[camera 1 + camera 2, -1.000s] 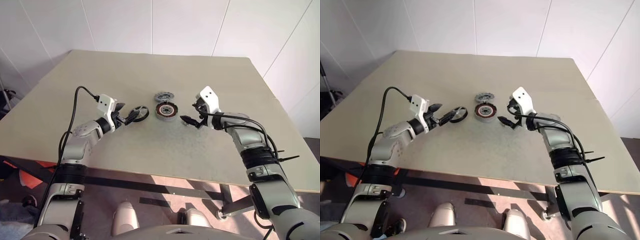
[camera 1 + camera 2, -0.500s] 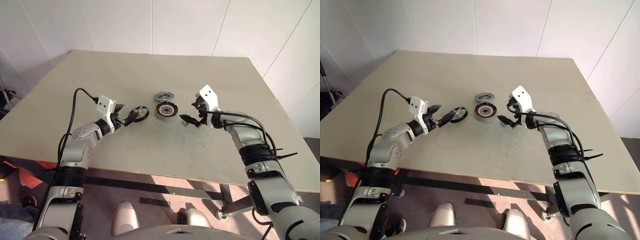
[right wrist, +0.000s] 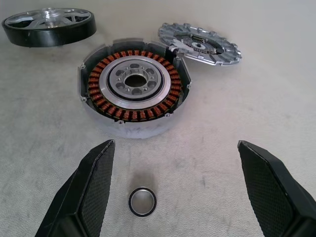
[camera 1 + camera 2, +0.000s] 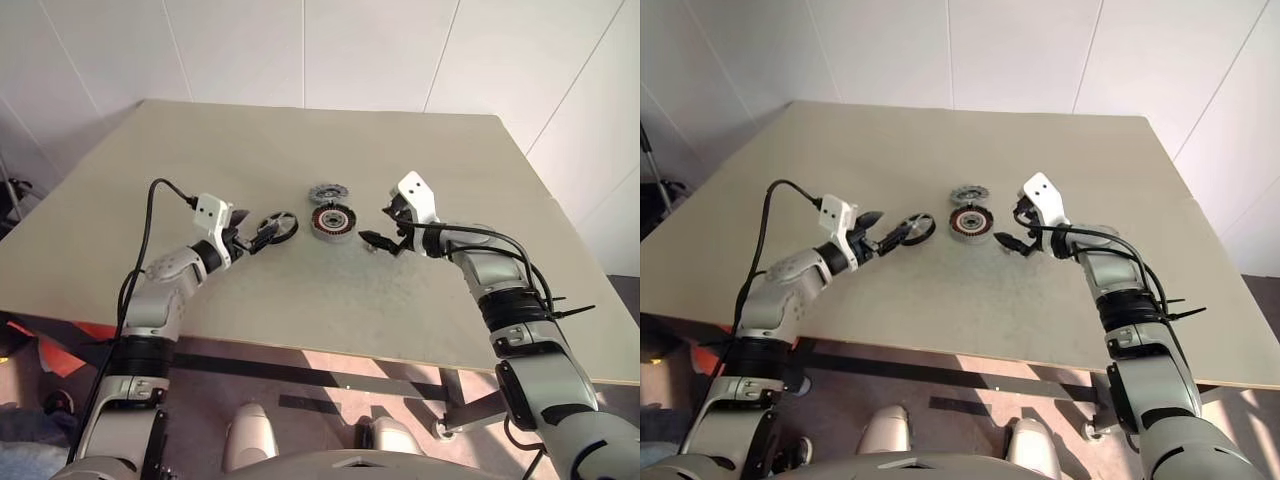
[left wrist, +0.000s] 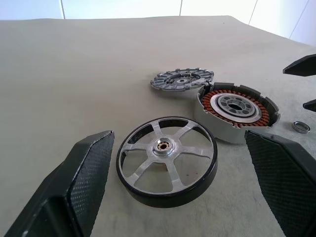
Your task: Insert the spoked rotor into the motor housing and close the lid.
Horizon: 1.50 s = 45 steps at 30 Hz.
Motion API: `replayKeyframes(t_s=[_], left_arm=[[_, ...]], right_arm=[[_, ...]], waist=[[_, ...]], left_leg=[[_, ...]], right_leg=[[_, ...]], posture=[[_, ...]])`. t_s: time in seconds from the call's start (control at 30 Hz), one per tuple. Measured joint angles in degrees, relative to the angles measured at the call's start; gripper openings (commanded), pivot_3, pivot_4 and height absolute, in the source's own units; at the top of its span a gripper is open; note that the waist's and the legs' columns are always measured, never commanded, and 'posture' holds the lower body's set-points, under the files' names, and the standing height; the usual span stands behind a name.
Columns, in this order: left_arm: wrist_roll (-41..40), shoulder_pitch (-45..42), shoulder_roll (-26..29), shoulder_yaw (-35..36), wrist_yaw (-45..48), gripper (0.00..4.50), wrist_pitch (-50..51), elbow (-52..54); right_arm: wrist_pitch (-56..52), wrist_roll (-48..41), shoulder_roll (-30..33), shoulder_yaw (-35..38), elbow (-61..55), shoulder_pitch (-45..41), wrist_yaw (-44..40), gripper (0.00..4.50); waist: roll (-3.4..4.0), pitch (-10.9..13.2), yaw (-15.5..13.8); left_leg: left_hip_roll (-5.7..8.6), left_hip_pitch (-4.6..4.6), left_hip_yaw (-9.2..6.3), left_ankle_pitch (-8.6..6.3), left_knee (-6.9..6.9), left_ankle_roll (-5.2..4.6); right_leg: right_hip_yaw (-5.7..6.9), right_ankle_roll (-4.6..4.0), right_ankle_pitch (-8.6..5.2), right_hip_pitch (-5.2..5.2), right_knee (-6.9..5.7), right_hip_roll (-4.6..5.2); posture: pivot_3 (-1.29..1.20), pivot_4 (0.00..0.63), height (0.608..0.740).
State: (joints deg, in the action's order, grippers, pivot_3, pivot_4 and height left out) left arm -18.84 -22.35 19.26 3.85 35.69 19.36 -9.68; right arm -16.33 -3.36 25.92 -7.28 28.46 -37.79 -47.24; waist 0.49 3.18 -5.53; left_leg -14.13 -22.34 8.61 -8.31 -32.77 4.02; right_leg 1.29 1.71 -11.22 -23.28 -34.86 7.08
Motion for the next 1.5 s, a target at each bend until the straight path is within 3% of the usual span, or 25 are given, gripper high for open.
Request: replayKeyframes(t_s=[0.23, 0.7, 1.13, 1.5], left_arm=[[0.03, 0.77, -1.67, -0.25, -1.18, 4.47, -0.06, 0.88], [0.08, 4.60, -3.98, -0.65, -4.70, 4.47, -0.09, 4.50], [0.03, 5.91, -4.40, -0.78, -6.25, 4.47, 0.16, 6.58], [0.04, 6.64, -5.07, -2.02, -6.51, 4.47, 1.12, 7.89]], right_arm=[[5.13, 3.28, -0.08, -4.94, 3.84, -7.63, -7.50, 4.50], [17.52, 9.46, -7.33, -11.50, 24.22, -19.23, -16.13, 4.50], [21.10, 14.19, -11.60, -11.02, 40.91, -25.29, -12.62, 4.50], [21.55, 17.98, -12.56, -11.82, 44.20, -28.31, -12.34, 4.50]], waist=[[0.00, 0.00, 0.22], [0.00, 0.00, 0.13], [0.02, 0.01, 0.21], [0.05, 0.02, 0.25]], left_leg=[[-0.02, 0.04, 0.00, 0.00, -0.02, 0.00], [-0.06, -0.07, -0.02, -0.03, -0.11, -0.05], [-0.12, -0.07, -0.02, -0.04, -0.21, -0.07], [-0.14, -0.05, -0.01, -0.04, -0.24, -0.06]], right_leg=[[0.00, 0.00, 0.00, 0.00, -0.07, -0.01], [0.06, -0.01, 0.00, -0.02, -0.07, 0.00], [0.06, -0.02, 0.00, -0.04, -0.19, -0.02], [0.05, -0.04, -0.01, -0.09, -0.30, -0.03]], posture=[[0.00, 0.000, 0.740], [0.00, 0.000, 0.740], [0.00, 0.000, 0.740], [0.00, 0.000, 0.740]])
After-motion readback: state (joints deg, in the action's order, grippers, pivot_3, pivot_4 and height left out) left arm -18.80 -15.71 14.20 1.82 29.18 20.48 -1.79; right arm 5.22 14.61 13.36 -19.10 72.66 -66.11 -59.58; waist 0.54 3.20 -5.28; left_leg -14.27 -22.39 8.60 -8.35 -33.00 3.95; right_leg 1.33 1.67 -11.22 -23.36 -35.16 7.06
